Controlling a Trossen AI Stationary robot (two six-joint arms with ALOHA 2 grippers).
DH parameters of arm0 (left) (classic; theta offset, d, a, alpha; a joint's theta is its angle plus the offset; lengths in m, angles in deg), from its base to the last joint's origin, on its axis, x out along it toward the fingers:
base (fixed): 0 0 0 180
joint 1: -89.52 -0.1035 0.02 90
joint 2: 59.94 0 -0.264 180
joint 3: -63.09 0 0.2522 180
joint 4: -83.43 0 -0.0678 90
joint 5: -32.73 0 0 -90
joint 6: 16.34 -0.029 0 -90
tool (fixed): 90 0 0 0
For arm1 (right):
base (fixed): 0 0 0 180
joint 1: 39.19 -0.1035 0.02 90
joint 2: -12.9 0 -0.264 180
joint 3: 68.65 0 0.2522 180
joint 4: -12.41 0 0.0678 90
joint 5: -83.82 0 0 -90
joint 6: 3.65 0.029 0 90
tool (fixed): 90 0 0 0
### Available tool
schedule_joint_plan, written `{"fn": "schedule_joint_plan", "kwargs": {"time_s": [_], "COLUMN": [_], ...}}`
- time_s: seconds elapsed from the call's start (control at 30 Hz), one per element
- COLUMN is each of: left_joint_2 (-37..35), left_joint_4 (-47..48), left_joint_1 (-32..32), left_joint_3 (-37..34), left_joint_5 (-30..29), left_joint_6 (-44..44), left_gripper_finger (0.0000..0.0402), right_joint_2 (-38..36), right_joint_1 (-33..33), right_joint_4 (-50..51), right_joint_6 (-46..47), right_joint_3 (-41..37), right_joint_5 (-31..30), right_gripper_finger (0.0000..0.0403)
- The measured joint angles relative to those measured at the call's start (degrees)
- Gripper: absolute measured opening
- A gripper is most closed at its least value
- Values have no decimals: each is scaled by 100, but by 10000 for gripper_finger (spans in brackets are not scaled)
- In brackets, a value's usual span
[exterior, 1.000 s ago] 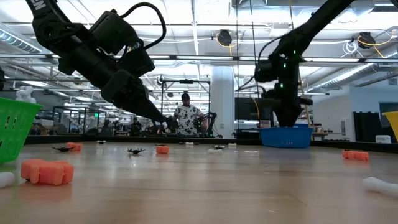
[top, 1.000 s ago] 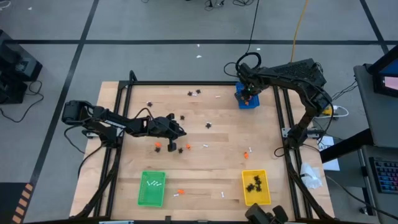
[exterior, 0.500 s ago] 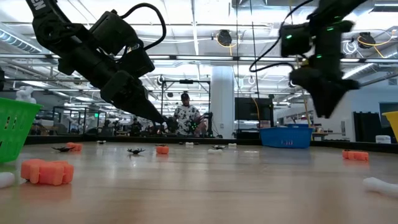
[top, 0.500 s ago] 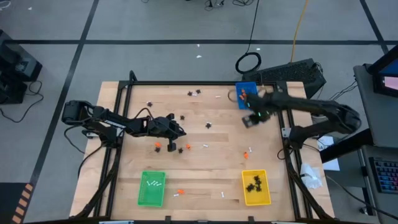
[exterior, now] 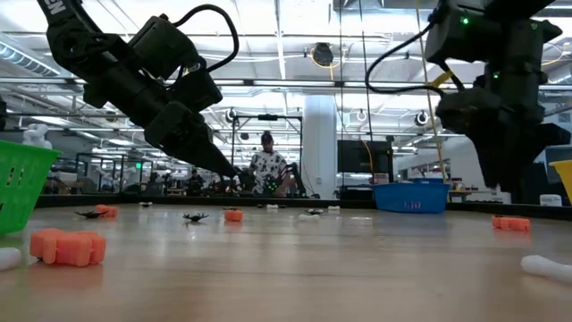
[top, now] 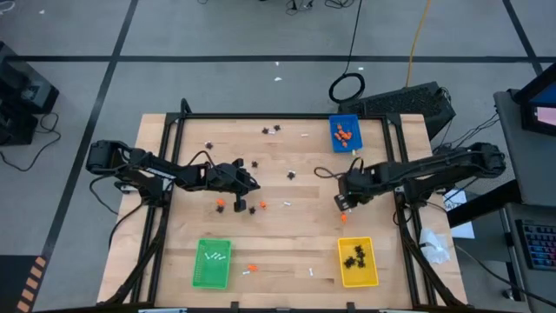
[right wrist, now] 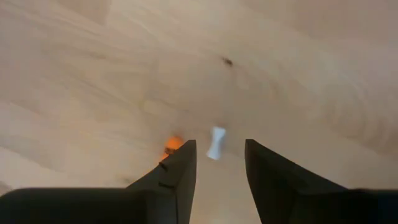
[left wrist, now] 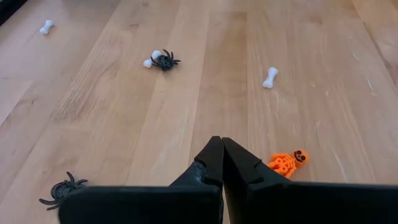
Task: Sort Halloween decoration
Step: Put the white bone toy into the green bin
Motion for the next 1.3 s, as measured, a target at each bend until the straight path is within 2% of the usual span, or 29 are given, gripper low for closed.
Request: {"fn": "schedule_joint_plan", "kwargs": {"time_s": [0.27,0.6,0.73,1.0,1.3], "left_joint_2": [0,0,0,0,-292], "left_joint_4": [31,57,57,58,621], "left_joint_1": [1,2,1,40,151], "left_joint_3": [1,0,2,2,-2], "left_joint_5": [0,0,0,-2,-146], "left_joint_6": [-2,-2,-2,-2,-86], "left_gripper_finger": [0,0,0,0,0], "right_joint_2": [616,1342,1466,1472,1360], "right_joint_1": [-408,-499,-522,-554,-552], "right_joint_4": [-173,-280,-380,-494,50], "right_joint_6": [396,390,237,-392,-1448], "right_joint_3": [-2,15,27,35,771], "right_joint_5": [-136,-295,-318,-311,-447], "right_gripper_finger": [127,125,101,11,2]}}
